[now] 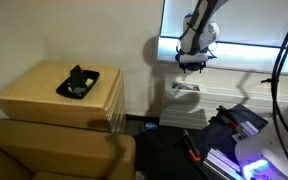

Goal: Move the caps to the right

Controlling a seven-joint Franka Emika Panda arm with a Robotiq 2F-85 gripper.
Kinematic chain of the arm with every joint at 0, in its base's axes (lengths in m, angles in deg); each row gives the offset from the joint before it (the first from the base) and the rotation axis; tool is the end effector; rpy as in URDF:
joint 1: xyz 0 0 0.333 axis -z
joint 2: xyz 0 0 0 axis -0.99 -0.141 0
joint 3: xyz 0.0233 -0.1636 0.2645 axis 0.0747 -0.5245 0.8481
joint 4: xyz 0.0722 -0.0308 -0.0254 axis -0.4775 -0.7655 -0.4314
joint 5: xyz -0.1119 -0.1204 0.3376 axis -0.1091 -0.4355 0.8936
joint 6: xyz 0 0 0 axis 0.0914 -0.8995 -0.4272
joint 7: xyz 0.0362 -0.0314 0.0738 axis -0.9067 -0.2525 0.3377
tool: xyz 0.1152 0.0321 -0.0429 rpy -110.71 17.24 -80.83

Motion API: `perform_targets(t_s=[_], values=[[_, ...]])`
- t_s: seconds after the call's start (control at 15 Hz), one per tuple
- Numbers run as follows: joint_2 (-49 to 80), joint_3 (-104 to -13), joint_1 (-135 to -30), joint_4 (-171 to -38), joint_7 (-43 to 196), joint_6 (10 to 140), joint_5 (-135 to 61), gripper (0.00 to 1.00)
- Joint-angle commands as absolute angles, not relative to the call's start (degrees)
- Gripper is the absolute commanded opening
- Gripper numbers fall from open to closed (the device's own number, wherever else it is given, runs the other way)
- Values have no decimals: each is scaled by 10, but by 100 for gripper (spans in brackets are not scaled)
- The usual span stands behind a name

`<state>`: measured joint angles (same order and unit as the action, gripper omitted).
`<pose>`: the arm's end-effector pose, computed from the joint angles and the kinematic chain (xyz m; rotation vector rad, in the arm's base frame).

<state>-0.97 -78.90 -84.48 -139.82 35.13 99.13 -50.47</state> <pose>0.4897 -0.2012 0.1252 2.5595 -1.1674 0.0727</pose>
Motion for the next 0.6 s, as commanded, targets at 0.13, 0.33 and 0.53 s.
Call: perform_targets(t_s=[0.13,0.33,0.53], values=[[-28,-800,-856,-1383,354,987,-487,100],[-80,-822,-860,-1347,319,993,-472,100],[-117,-835,-855,-1314,301,1021,-446,100]])
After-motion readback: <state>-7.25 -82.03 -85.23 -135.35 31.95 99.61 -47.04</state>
